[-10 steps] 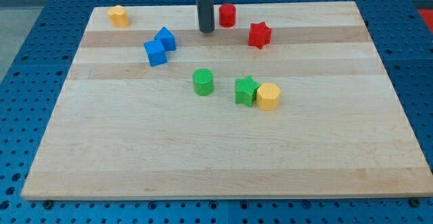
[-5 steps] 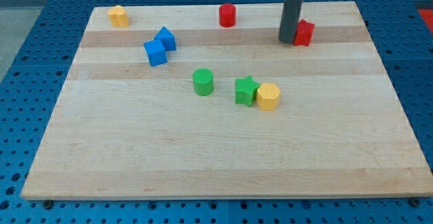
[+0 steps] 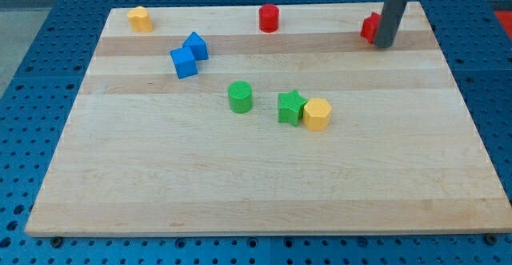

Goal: Slide the red star to the top right

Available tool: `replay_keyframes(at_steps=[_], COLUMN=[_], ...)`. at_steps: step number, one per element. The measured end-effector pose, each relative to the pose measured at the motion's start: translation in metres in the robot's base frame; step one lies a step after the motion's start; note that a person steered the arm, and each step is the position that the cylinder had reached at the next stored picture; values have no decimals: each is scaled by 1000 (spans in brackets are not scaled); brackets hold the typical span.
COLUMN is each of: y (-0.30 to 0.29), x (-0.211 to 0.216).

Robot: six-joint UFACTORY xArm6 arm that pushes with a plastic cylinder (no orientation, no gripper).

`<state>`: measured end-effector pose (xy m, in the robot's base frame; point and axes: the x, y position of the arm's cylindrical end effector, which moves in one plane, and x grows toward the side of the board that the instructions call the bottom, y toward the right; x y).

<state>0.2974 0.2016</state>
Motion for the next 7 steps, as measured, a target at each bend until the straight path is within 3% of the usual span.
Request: replay_keyframes(at_steps=[2,4,7], y=[-1,-45,-23], x=[-2,16,-13])
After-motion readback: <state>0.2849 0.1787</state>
